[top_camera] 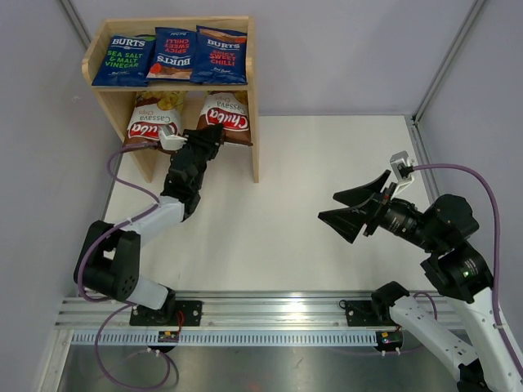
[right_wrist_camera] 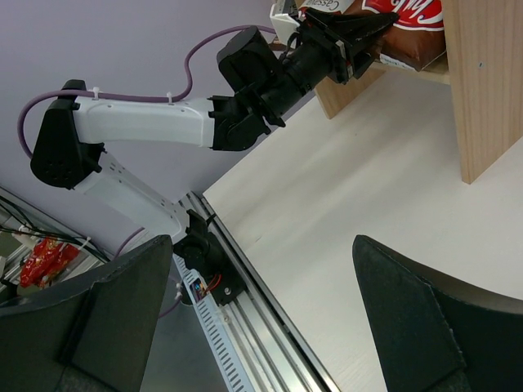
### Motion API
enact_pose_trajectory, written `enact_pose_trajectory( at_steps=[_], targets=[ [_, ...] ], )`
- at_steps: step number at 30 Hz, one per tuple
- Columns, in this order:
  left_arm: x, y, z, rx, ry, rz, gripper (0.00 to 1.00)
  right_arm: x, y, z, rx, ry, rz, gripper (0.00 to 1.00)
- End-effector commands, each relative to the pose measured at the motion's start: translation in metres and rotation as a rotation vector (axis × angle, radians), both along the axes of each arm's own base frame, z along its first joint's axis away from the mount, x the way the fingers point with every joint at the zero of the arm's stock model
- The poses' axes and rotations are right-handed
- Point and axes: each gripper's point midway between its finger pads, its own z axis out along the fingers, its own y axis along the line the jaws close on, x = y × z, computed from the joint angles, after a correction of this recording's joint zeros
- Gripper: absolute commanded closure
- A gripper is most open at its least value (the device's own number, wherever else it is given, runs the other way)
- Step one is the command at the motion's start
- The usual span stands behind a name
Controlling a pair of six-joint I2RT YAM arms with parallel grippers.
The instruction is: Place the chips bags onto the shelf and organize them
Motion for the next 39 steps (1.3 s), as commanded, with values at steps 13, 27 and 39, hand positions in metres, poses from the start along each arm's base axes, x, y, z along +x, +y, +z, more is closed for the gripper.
enact_pose_trajectory(
  at_steps=[13,27,39],
  targets=[
    [0.019,0.004,0.004,0.064,-0.002,0.080,0.81,0.002,0.005,0.003,0.003,-0.052,0.025,0.01],
    [-0.013,0.008,0.005,0.088,0.028,0.086,0.20,0.000,0.005,0.000,0.010,-0.046,0.032,0.01],
    [-0.065,0.026,-0.002,0.155,0.253,0.069,0.01,0.007,0.002,-0.005,0.000,-0.023,-0.007,0.01]
  ],
)
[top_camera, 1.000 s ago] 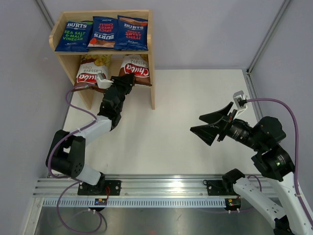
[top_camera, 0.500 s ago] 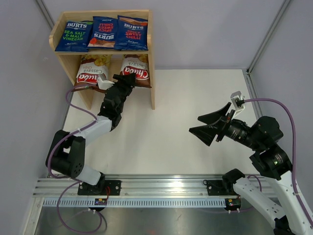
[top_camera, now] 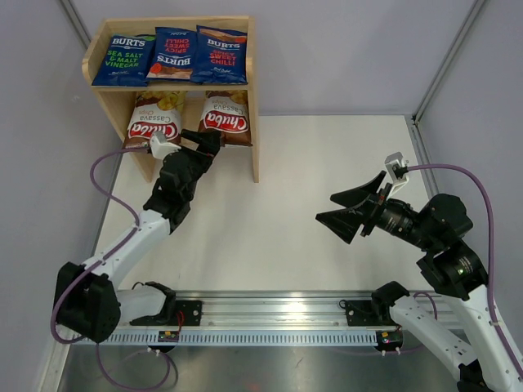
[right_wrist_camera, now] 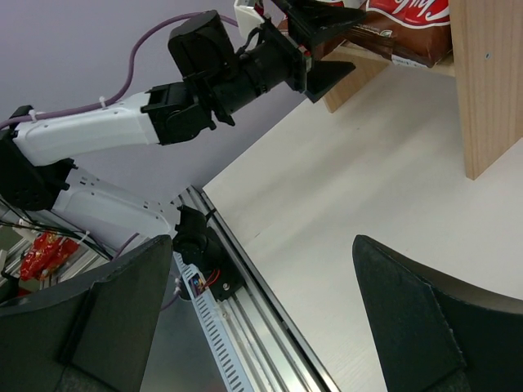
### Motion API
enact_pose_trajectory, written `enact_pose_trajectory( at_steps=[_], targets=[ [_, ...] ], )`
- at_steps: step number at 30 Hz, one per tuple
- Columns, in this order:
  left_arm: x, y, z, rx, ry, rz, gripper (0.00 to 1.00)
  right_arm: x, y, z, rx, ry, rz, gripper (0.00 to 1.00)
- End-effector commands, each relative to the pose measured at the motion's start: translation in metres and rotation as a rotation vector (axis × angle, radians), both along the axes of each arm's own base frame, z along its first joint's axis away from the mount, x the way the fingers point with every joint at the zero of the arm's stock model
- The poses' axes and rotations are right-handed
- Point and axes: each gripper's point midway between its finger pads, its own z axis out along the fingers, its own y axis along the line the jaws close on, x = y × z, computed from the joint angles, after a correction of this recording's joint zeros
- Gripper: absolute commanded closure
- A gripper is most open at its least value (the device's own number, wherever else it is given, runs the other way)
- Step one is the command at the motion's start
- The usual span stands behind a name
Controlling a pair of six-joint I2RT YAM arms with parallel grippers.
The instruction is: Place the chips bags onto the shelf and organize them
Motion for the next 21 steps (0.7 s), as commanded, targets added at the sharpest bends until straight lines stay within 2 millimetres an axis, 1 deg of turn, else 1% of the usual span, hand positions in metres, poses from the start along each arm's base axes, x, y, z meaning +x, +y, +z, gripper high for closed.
enact_pose_trajectory(
  at_steps=[1,2,3,4,5,6,7,8,9,10,11,12,13,14,15,16,17,18,19,20,21],
  targets=[
    [-0.027,0.017,0.006,0.039,0.086,0.029,0.01,0.008,-0.004,0.003,0.001,-0.024,-0.050,0.00],
    [-0.037,0.022,-0.008,0.069,0.149,0.034,0.01,0.015,-0.008,-0.001,-0.011,-0.009,-0.095,0.01],
    [-0.046,0.025,-0.010,0.100,0.163,0.023,0.01,0.019,-0.011,-0.004,-0.020,-0.008,-0.122,0.01],
    [-0.059,0.033,0.002,0.114,0.147,0.033,0.01,0.026,-0.016,-0.008,-0.033,0.003,-0.168,0.01],
    [-0.074,0.046,-0.015,0.188,0.225,0.051,0.01,0.029,-0.018,-0.011,-0.042,0.009,-0.194,0.01],
    [-0.084,0.052,-0.013,0.220,0.229,0.055,0.01,0.034,-0.021,-0.015,-0.051,0.019,-0.220,0.01],
    [-0.098,0.061,0.002,0.242,0.194,0.060,0.01,0.041,-0.027,-0.017,-0.058,0.024,-0.274,0.00],
    [-0.113,0.073,-0.007,0.332,0.241,0.061,0.01,0.045,-0.031,-0.019,-0.061,0.028,-0.305,0.00],
    [-0.121,0.076,-0.003,0.381,0.233,0.038,0.01,0.050,-0.035,-0.021,-0.064,0.032,-0.340,0.01],
    [-0.129,0.079,0.000,0.432,0.226,0.020,0.01,0.061,-0.047,-0.028,-0.076,0.040,-0.435,0.01],
    [-0.145,0.084,0.008,0.528,0.227,-0.025,0.01,0.067,-0.054,-0.030,-0.073,0.045,-0.484,0.01],
    [-0.151,0.086,0.010,0.581,0.236,-0.053,0.01,0.073,-0.060,-0.038,-0.082,0.058,-0.530,0.00],
    [-0.164,0.090,0.003,0.649,0.290,-0.095,0.01,0.084,-0.076,-0.041,-0.089,0.062,-0.640,0.01],
    [-0.169,0.093,0.015,0.730,0.286,-0.129,0.01,0.088,-0.082,-0.045,-0.108,0.057,-0.678,0.00],
    [-0.174,0.095,0.014,0.777,0.314,-0.159,0.01,0.092,-0.087,-0.051,-0.128,0.065,-0.711,0.00],
    [-0.185,0.101,0.004,0.835,0.379,-0.194,0.01,0.097,-0.095,-0.055,-0.145,0.069,-0.761,0.01],
    [-0.187,0.108,0.007,0.903,0.391,-0.198,0.01,0.099,-0.098,-0.058,-0.168,0.066,-0.778,0.01],
    [-0.188,0.112,0.003,0.941,0.417,-0.198,0.01,0.103,-0.100,-0.064,-0.194,0.074,-0.798,0.01],
    [-0.187,0.117,0.002,0.969,0.419,-0.180,0.01,0.106,-0.107,-0.069,-0.218,0.084,-0.839,0.01],
    [-0.187,0.127,0.003,0.986,0.426,-0.115,0.01,0.108,-0.111,-0.073,-0.242,0.091,-0.859,0.01],
    [-0.189,0.124,0.001,0.976,0.391,-0.125,0.01,0.110,-0.113,-0.075,-0.265,0.094,-0.872,0.00]
  ],
)
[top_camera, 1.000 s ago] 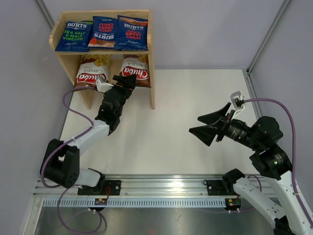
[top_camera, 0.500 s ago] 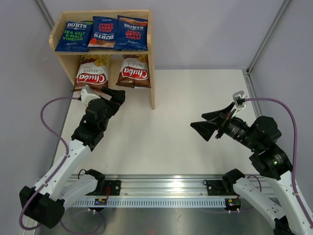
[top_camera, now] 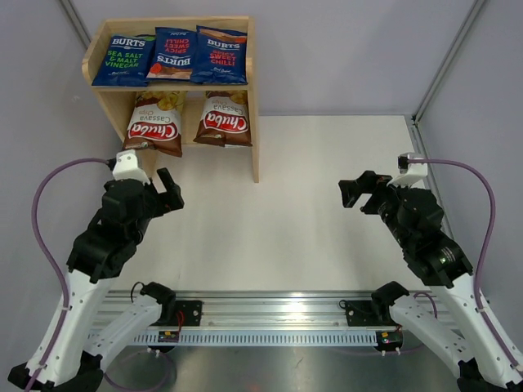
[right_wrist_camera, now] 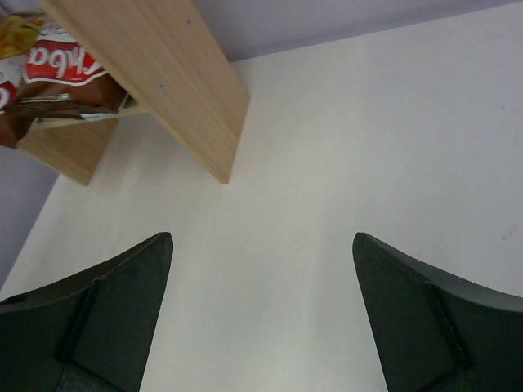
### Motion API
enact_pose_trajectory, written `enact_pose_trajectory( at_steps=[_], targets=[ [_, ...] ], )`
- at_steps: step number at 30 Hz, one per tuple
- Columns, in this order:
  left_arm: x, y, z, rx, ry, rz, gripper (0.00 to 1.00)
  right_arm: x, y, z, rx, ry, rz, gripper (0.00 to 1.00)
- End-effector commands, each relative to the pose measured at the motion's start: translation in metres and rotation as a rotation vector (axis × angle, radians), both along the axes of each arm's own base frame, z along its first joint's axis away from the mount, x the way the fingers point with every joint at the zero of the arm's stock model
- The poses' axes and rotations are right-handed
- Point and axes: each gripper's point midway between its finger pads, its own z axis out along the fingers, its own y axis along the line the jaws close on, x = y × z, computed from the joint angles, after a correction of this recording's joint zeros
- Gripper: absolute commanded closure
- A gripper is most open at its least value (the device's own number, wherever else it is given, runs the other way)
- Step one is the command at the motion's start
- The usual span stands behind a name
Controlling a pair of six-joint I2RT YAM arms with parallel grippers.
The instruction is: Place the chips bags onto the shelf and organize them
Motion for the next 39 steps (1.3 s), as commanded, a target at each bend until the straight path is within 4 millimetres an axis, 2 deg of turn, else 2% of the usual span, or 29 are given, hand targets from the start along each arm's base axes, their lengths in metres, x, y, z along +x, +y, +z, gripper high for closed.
enact_pose_trajectory(
  at_steps=[1,2,3,4,6,8,9,11,12,16,17,18,20,24,29,39],
  targets=[
    [-0.011,0.016,-0.025,0.178,0.048,-0.033,0.01,0.014,-0.032,-0.010,-0.115,0.015,-0.176,0.01],
    [-0.010,0.017,-0.027,0.180,0.020,-0.028,0.01,0.014,-0.035,-0.012,-0.143,0.019,-0.178,0.01],
    [-0.013,0.019,-0.039,0.179,0.006,-0.022,0.01,0.012,-0.038,-0.014,-0.159,0.033,-0.183,0.01],
    [-0.006,0.016,-0.033,0.161,-0.060,-0.027,0.01,0.010,-0.039,-0.014,-0.167,0.039,-0.184,0.01],
    [-0.009,0.009,-0.040,0.151,-0.116,-0.087,0.01,0.005,-0.044,-0.016,-0.189,0.053,-0.192,0.01],
    [-0.009,0.007,-0.034,0.141,-0.169,-0.117,0.01,0.000,-0.049,-0.017,-0.207,0.048,-0.193,0.00],
    [-0.011,0.016,-0.031,0.132,-0.198,-0.079,0.01,-0.002,-0.051,-0.015,-0.205,0.041,-0.199,0.01],
    [-0.013,0.020,-0.034,0.127,-0.216,-0.073,0.01,-0.007,-0.053,-0.014,-0.201,0.018,-0.193,0.01],
    [-0.013,0.025,-0.038,0.125,-0.219,-0.054,0.01,-0.009,-0.050,-0.012,-0.195,0.006,-0.172,0.01],
    [-0.015,0.024,-0.060,0.121,-0.206,-0.071,0.01,-0.021,-0.052,-0.007,-0.190,-0.006,-0.146,0.01],
    [-0.017,0.030,-0.059,0.123,-0.215,-0.038,0.01,-0.025,-0.054,-0.001,-0.187,-0.016,-0.146,0.01],
    [-0.019,0.031,-0.059,0.122,-0.216,-0.029,0.01,-0.029,-0.056,-0.005,-0.202,0.002,-0.142,0.01],
    [-0.025,0.031,-0.049,0.115,-0.243,-0.036,0.01,-0.036,-0.061,0.001,-0.213,-0.010,-0.142,0.01],
    [-0.030,0.030,-0.050,0.123,-0.282,-0.054,0.01,-0.045,-0.068,0.002,-0.235,-0.024,-0.147,0.01],
    [-0.031,0.029,-0.047,0.121,-0.302,-0.061,0.01,-0.048,-0.073,0.002,-0.203,-0.062,-0.173,0.00],
    [-0.029,0.020,-0.048,0.116,-0.304,-0.112,0.01,-0.036,-0.062,-0.004,-0.156,-0.046,-0.167,0.01]
  ],
)
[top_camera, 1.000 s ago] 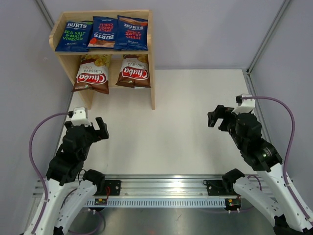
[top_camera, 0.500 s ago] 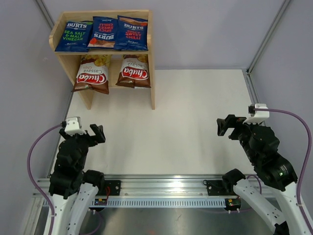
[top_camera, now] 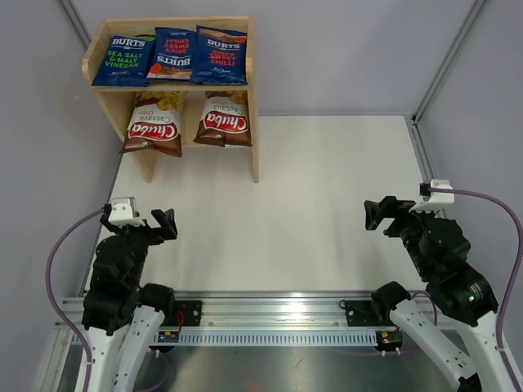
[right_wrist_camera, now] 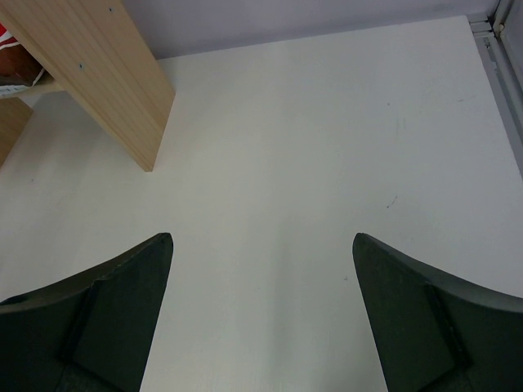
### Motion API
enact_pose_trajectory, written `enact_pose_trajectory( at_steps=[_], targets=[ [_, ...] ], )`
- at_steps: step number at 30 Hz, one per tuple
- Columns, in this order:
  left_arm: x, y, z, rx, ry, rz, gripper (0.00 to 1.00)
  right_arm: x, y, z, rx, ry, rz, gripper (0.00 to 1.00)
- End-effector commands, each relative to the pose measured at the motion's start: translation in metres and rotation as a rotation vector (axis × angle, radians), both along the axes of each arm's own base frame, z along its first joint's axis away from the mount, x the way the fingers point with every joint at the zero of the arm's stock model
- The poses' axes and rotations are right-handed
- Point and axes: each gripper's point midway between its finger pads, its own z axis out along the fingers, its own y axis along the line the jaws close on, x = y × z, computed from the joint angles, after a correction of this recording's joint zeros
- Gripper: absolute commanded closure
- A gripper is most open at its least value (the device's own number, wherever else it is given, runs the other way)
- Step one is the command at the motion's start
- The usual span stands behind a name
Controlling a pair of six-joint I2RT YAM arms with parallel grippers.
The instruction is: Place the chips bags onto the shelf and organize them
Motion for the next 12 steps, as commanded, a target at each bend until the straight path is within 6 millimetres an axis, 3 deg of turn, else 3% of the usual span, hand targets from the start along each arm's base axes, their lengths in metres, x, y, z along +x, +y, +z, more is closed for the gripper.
enact_pose_trajectory(
  at_steps=[1,12],
  targets=[
    [0.0043,-0.0062,0.0091,0.010,-0.042,-0.039,0.01,0.0108,0.0039,0.0076,0.027,-0.021,-0.017,0.01],
    [0.0045,-0.0050,0.0091,0.009,-0.045,-0.031,0.01,0.0182,0.0080,0.0055,0.037,-0.019,-0.020,0.00]
  ],
)
